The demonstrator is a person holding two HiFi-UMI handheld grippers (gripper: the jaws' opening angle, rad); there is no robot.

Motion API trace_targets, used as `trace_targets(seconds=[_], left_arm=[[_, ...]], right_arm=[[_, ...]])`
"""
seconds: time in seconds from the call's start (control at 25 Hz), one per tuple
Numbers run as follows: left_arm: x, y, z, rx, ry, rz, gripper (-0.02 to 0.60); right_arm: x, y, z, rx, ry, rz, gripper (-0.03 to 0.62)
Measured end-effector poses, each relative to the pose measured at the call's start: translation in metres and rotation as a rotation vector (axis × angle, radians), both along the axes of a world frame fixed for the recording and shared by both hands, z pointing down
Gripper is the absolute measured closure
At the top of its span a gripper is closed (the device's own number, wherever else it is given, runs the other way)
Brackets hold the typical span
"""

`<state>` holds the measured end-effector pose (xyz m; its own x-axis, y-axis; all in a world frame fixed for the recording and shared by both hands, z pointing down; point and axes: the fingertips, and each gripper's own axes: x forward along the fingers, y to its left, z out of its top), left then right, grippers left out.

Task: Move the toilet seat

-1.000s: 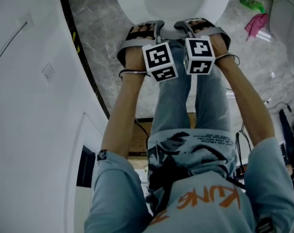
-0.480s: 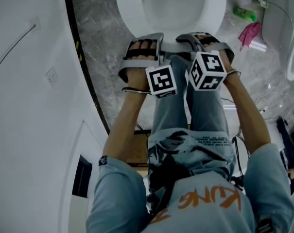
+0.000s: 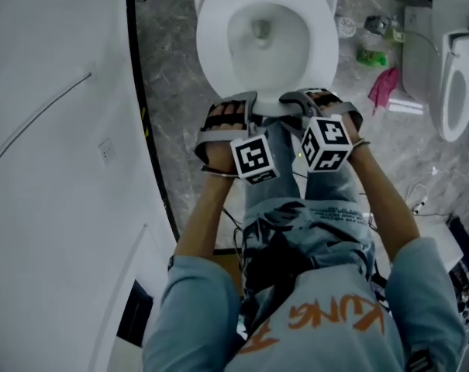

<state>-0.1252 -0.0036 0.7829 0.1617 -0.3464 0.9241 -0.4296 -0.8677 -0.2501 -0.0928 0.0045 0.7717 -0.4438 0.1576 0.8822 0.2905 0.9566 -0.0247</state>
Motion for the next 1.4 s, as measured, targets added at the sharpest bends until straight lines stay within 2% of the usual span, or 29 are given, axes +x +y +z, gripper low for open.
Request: trace_targets(seconds=[0.2,0.44,0.56,0.72,0.88,1.0,1.12,1.2,1.4], left_arm=[[0.003,-0.021,-0.046,0.010,0.042,-0.033,0.357],[-0.007,-0.070,-0.109,0.101,0.020,-0.030,0.357],[-0.013,-0.091,-0.136,0.135,0.032,-0.079,0.356],[-0.021,-0.124,-0.168,0.190,0.043,-0.134,0.356],[-0.033,-0.152,-0.190,0.211,0.072,-0.181,0.358],[-0.042,-0.179,-0.208,0.251,0.058,-0.189,0.398],[-0.048,-0.213,-0.228,0.349,0.044,-0.196,0.422],[-0.054,-0.233,-0.236,0.395,0.060,-0.222,0.440],[-0.058,-0.278,-0.247,0.417,0.068,-0.233,0.454]], right_arm=[[0.008,-0.019,-0.044,0.054,-0.023,0.017,0.433],[0.003,-0.066,-0.101,0.153,-0.091,0.092,0.468],[0.001,-0.089,-0.131,0.179,-0.131,0.146,0.487],[-0.004,-0.122,-0.163,0.229,-0.171,0.171,0.507],[-0.012,-0.149,-0.184,0.233,-0.196,0.187,0.514],[-0.021,-0.177,-0.203,0.254,-0.234,0.194,0.522],[-0.028,-0.212,-0.220,0.274,-0.277,0.219,0.524],[-0.033,-0.233,-0.228,0.286,-0.294,0.227,0.526],[-0.037,-0.283,-0.240,0.289,-0.342,0.249,0.528]])
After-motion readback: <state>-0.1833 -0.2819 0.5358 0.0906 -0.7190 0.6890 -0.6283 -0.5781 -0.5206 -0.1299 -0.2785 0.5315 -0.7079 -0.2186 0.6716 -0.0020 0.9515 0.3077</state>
